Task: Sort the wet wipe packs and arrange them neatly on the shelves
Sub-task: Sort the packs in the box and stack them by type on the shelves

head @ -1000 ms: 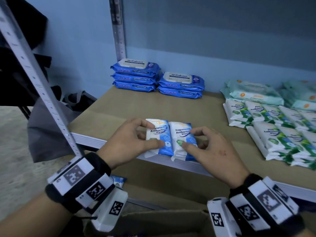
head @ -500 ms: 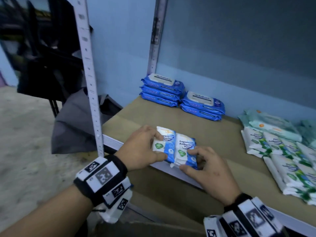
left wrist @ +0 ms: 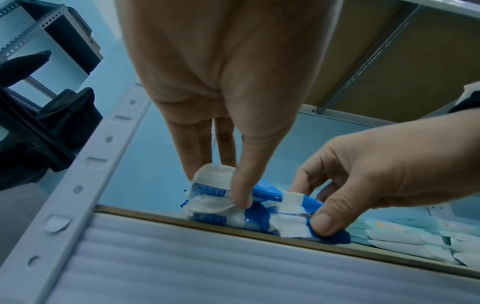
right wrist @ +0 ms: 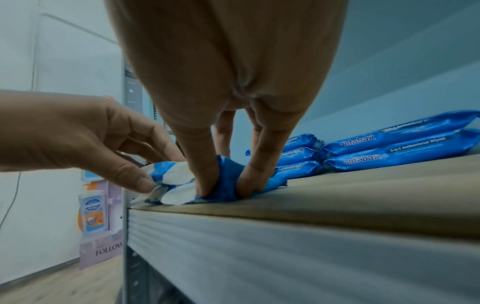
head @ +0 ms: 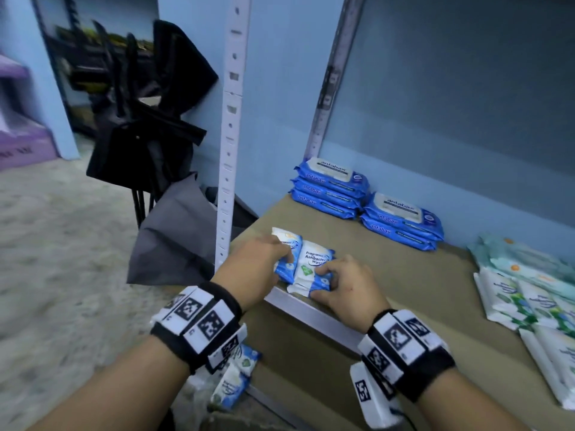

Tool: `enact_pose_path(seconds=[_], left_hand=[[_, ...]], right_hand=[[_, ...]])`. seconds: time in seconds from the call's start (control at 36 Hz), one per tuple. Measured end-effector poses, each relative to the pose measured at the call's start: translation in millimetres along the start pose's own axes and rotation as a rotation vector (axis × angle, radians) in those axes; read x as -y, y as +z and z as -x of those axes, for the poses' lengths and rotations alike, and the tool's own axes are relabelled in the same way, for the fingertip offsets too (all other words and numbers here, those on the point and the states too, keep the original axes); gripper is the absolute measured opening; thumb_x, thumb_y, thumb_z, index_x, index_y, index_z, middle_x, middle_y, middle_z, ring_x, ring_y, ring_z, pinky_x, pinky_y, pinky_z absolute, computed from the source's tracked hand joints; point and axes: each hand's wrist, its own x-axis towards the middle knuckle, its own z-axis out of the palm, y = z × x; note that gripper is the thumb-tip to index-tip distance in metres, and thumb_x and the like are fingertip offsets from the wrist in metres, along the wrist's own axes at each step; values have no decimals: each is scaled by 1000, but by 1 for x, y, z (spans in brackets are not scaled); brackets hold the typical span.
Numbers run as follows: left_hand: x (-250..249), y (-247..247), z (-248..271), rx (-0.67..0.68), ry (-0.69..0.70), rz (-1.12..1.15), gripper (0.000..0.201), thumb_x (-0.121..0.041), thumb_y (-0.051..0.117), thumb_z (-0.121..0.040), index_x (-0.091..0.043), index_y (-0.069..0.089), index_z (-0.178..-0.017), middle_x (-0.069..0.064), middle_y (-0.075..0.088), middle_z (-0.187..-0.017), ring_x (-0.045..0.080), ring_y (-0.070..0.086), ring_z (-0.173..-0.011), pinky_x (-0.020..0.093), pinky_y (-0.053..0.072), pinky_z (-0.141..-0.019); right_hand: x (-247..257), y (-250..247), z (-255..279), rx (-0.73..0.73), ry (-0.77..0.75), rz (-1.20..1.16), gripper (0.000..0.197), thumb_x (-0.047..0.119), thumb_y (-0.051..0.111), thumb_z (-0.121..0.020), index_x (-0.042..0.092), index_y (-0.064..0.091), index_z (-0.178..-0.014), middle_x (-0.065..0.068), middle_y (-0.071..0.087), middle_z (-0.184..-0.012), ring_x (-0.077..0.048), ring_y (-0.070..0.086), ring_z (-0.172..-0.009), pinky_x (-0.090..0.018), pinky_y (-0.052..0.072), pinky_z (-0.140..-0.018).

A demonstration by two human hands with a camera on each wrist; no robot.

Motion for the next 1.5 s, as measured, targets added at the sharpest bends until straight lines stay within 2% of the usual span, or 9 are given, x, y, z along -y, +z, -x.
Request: enact_pose_path(seconds=[0.14,0.33,0.47,0.69,0.83,1.11,1.31,1.39,1.5], left_hand=[[4,-1,-13,-21,-43,-60,28,-18,68,-85,-29,64,-110,-8,59,-112,16,54,-105,29,42,-87],[1,6,-48,32,-58,-149,26,-5,60,-81,-22,55,-100,-1,54,-103,23,56,-95,31,41,-73],[-4,7,-76,120,-58,-213,32,2,52,-85,-12,54,-114,10,54,-116,33,56,-102,41,48,-85],[0,7,-119,142,-144,-252,29,1,55,-85,-7,59,-112,14,59,-119,33,59,-105,40,49,-90],[-1,4,-148,211,-192,-254,34,-5,57,-89,-8,56,-124,14,54,-131,32,53,-119,41,45,-101],[19,21,-176,111,-129,-332,36,-4,62,-83,-10,58,-118,14,59,-123,33,54,-115,40,44,-90],[24,22,-188,123,-126,-370,30,-3,55,-89,-12,64,-117,13,62,-121,32,55,-115,37,46,-86],[24,21,-188,136,-128,-379,32,-5,55,-91,-14,62,-121,12,60,-125,30,53,-118,36,44,-87],[20,14,-184,231,-120,-422,41,-7,58,-91,-17,59,-130,14,57,-129,31,53,-120,35,44,-87]], right_hand=[[3,-3,-21,40,39,10,36,32,86,-72,26,70,-104,3,54,-111,-10,50,-91,-18,33,-77],[4,-7,-55,67,107,28,42,25,88,-67,22,74,-106,-1,59,-113,-12,55,-84,-18,41,-75],[6,-9,-85,103,189,36,38,25,89,-66,23,75,-101,0,63,-114,-11,57,-75,-18,44,-73],[0,-10,-121,91,157,73,36,24,89,-68,20,75,-101,0,67,-112,-16,59,-90,-22,46,-78],[-2,-17,-135,72,114,114,34,21,87,-70,14,77,-102,-3,72,-107,-18,65,-91,-24,48,-71],[-13,-2,-183,-19,135,117,22,12,80,-75,4,75,-96,-10,73,-99,-24,69,-87,-37,60,-80],[-17,0,-189,-23,138,139,24,16,82,-72,8,75,-93,-6,73,-95,-20,67,-83,-31,58,-79],[-17,-6,-178,18,116,183,34,17,81,-74,7,74,-106,-13,72,-107,-23,68,-98,-29,57,-84],[-16,-17,-156,70,81,198,49,24,83,-73,14,68,-118,-7,68,-118,-21,65,-104,-27,53,-82]])
